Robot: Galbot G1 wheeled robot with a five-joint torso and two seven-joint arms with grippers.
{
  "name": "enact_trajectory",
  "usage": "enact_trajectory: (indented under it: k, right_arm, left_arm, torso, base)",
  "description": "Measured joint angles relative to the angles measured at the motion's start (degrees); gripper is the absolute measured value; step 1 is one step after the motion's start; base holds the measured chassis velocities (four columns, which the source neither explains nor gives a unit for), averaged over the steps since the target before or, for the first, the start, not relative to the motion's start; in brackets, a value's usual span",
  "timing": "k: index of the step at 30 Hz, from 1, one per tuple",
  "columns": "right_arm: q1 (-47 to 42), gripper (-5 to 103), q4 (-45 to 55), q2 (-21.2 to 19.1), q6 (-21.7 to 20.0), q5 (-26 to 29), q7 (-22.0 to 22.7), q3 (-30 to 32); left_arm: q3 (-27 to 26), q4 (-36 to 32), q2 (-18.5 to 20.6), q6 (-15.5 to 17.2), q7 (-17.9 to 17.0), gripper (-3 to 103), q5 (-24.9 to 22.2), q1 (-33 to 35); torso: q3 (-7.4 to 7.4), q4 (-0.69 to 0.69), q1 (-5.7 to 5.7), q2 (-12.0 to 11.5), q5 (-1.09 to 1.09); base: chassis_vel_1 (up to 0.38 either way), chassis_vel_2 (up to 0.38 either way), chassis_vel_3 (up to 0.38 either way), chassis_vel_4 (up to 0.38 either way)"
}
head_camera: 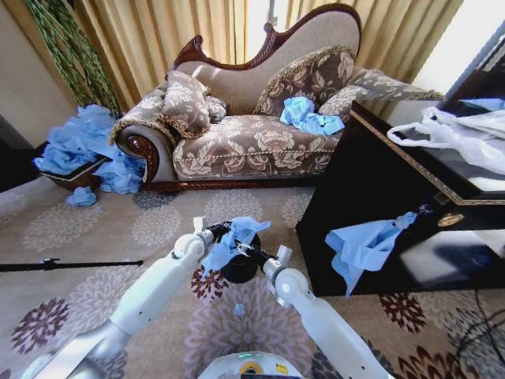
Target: Place a garbage bag over the trash bin.
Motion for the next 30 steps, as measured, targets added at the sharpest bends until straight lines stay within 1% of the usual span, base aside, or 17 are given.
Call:
enact_trajectory:
  k: [11, 12, 13, 14, 17, 18, 20, 21, 24, 26, 29, 30]
  right_arm:
    - [1.7, 100, -3.8, 1.3, 0.1, -0.8, 0.6, -1.5]
    - [1.9, 103, -4.5, 1.7, 0.2, -1.0, 0.6, -1.6]
    - [2.1, 100, -5.1, 2.1, 0.2, -1.1, 0.6, -1.7]
    - [2.1, 100, -5.1, 2.1, 0.2, -1.1, 0.6, -1.7]
    - [3.2, 93, -7.2, 3.2, 0.4, -1.8, 0.7, -1.7]
    - [3.2, 93, -7.2, 3.2, 0.4, -1.8, 0.7, -1.7]
    - [4.0, 82, -8.7, 3.7, 0.7, -2.4, 0.7, -1.8]
    - [4.0, 82, -8.7, 3.7, 0.7, -2.4, 0.7, -1.8]
    - [4.9, 66, -10.2, 4.6, 0.9, -2.5, 0.7, -1.9]
    - [5.0, 66, -10.5, 4.6, 0.9, -2.6, 0.6, -1.9]
    - [4.9, 50, -10.9, 4.6, 1.0, -2.7, 0.4, -2.2]
    - [4.9, 50, -10.9, 4.6, 1.0, -2.7, 0.4, -2.2]
  left_arm:
    - [-0.5, -0.7, 0.2, -0.2, -0.1, 0, 0.0, 0.2]
    - [-0.7, -0.8, 0.2, -0.2, -0.1, 0, 0.0, 0.3]
    - [-0.8, -0.8, 0.2, -0.2, -0.1, 0, 0.0, 0.3]
    - [-0.8, -0.8, 0.2, -0.2, -0.1, 0, 0.0, 0.3]
    - [-1.2, -1.1, 0.1, -0.3, -0.1, 0, 0.0, 0.5]
    - [-1.2, -1.1, 0.1, -0.3, -0.1, 0, 0.0, 0.5]
    - [-1.7, -1.5, 0.0, -0.3, 0.0, 0, -0.1, 0.8]
    - [-1.7, -1.5, 0.0, -0.3, 0.0, 0, -0.1, 0.8]
    - [-2.5, -2.2, 0.1, -0.2, 0.1, 0, -0.3, 1.0]
    - [-2.6, -2.4, 0.1, -0.2, 0.1, 0, -0.3, 1.1]
    - [-3.2, -3.0, 0.4, -0.3, 0.0, 0, -0.4, 1.1]
    - [-3.2, -3.0, 0.4, -0.3, 0.0, 0, -0.4, 1.1]
  torso:
    - [0.00, -0.01, 0.00, 0.0, 0.00]
    - [0.00, -0.01, 0.00, 0.0, 0.00]
    - [0.00, -0.01, 0.00, 0.0, 0.00]
    - [0.00, -0.01, 0.00, 0.0, 0.00]
    - [0.00, 0.00, 0.00, 0.0, 0.00]
    - [0.00, 0.00, 0.00, 0.0, 0.00]
    - [0.00, -0.01, 0.00, 0.0, 0.00]
    - [0.00, -0.01, 0.00, 0.0, 0.00]
    - [0.00, 0.00, 0.00, 0.0, 0.00]
    - [0.00, 0.00, 0.00, 0.0, 0.00]
    - [0.00, -0.01, 0.00, 0.0, 0.00]
    - [0.00, -0.01, 0.00, 0.0, 0.00]
  base:
    - [0.000, 0.000, 0.000, 0.000]
    - [0.000, 0.000, 0.000, 0.000]
    - [0.000, 0.000, 0.000, 0.000]
    - [0.000, 0.000, 0.000, 0.000]
    - [0.000, 0.000, 0.000, 0.000]
    - [0.000, 0.000, 0.000, 0.000]
    - [0.000, 0.000, 0.000, 0.000]
    - [0.000, 0.000, 0.000, 0.000]
    - [0.000, 0.000, 0.000, 0.000]
    - [0.000, 0.000, 0.000, 0.000]
    - [0.000, 0.000, 0.000, 0.000]
    - [0.000, 0.000, 0.000, 0.000]
